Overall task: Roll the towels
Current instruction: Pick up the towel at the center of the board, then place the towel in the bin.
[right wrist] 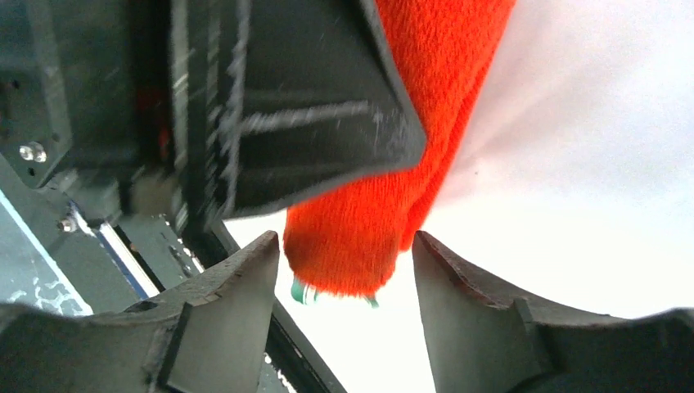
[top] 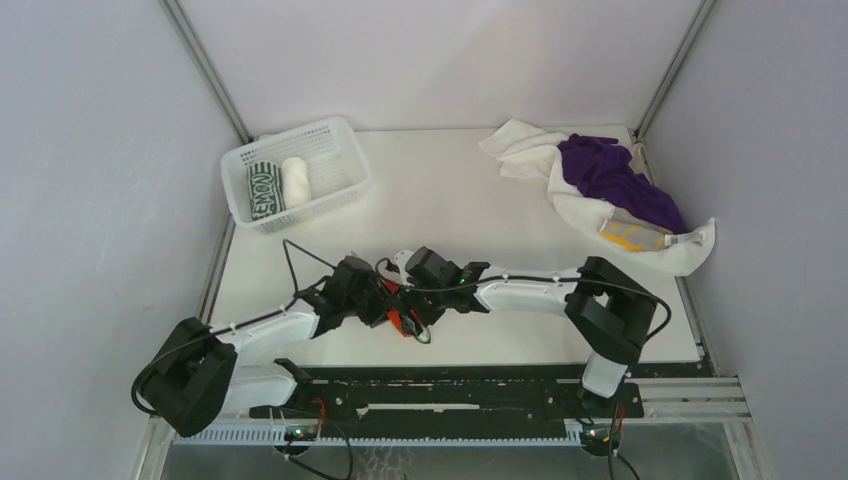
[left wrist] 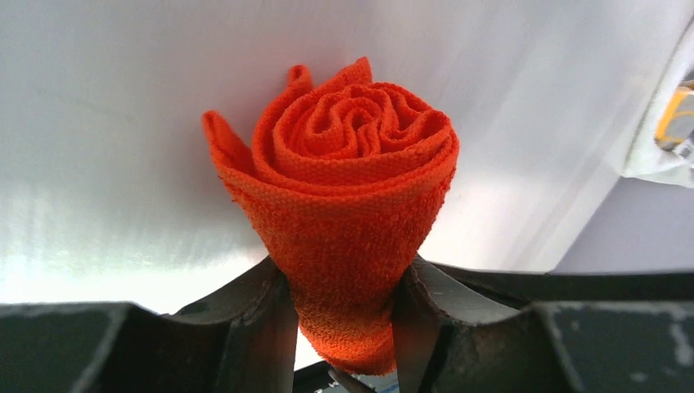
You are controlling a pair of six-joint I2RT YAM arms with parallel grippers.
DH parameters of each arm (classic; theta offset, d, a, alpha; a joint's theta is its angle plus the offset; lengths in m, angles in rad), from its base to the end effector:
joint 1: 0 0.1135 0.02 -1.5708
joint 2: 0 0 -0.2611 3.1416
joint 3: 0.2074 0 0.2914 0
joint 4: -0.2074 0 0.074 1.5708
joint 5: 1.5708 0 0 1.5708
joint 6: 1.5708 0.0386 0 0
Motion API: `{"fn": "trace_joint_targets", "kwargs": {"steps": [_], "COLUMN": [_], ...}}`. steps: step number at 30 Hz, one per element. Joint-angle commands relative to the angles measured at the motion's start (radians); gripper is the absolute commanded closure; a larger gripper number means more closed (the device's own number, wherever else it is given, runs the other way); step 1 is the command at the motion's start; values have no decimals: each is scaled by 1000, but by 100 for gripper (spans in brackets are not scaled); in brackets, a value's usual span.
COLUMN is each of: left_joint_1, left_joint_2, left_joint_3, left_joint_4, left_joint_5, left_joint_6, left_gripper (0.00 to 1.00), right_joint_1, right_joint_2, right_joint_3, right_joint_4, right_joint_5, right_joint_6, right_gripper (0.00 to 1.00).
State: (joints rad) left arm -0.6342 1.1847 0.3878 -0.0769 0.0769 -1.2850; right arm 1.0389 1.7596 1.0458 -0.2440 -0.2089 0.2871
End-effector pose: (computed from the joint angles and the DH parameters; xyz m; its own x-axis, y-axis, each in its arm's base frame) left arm 0.1884 -0.1423 0.1071 -0.7791 -0.6145 -0.1245 -0.4149 0.6541 -0.6325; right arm 0.1900 0.3386 0.1372 -0.6537 -0.5647 -0.5037 -0.7492 0.5768 0.3256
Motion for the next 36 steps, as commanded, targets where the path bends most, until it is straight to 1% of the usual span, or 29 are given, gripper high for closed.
{"fn": "trace_joint_targets", "kwargs": {"steps": [1, 4, 7, 12, 18, 23, 26, 32, 36], "left_joint_1": [64, 122, 183, 264, 411, 523, 579, 650, 688], "left_joint_2": [30, 38, 58, 120, 226, 388, 533, 799, 965], "left_joint_3": [134, 202, 299, 510, 801, 1061, 1239, 1612, 1819], "left_joint_4": [-170, -199, -260, -366, -454, -512, -570, -721, -787], "left_joint_5": [-59, -22, 6, 54, 135, 224, 296, 319, 339], "left_joint_6": [229, 312, 403, 535, 654, 737, 790, 909, 926], "left_gripper": [60, 60, 60, 59, 59, 59, 58, 58, 58], "right_joint_1": [-19, -43, -68, -113, -189, -239, -260, -289, -296], "right_joint_2": [-156, -254, -358, -492, -598, -656, -661, -615, -604], "right_joint_3": [-3, -34, -61, -110, -198, -266, -288, -303, -313], "right_joint_4": [-19, -34, -69, -98, -99, -70, -57, -48, -37], "right_joint_5": [65, 115, 217, 320, 366, 362, 355, 348, 352], "right_joint_6": [-19, -29, -58, -86, -73, -65, -69, -71, -79], "right_gripper": [38, 35, 32, 26, 17, 13, 13, 13, 14]}}
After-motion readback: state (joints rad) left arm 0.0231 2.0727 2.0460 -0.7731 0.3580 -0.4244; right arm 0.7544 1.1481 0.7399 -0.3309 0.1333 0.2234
